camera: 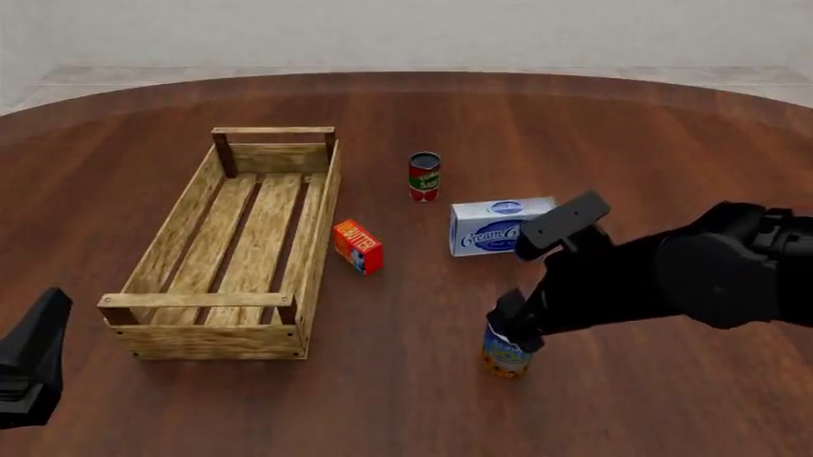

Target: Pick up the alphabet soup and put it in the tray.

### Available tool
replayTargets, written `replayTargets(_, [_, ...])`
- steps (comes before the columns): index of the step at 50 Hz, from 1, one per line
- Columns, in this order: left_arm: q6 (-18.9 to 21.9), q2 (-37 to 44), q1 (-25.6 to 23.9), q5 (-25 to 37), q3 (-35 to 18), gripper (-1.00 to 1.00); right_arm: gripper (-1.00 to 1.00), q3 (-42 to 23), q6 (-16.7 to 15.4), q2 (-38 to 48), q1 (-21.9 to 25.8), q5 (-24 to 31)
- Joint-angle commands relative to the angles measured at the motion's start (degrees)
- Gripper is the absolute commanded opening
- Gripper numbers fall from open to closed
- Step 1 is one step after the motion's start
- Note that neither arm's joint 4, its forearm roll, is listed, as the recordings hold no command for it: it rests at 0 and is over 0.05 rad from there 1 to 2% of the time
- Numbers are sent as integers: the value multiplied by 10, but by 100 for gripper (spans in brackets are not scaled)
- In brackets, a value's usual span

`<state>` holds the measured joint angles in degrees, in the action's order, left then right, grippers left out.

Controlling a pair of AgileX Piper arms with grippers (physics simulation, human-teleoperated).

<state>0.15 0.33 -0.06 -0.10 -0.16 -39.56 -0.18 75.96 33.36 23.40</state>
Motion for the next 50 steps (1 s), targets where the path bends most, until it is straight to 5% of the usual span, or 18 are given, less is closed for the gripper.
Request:
replayTargets(1, [0,0,1,-1,0,100,100,7,4,10,-1,-9])
replayTargets(50, [0,0,1,-1,0,100,100,25,20,73,1,-70])
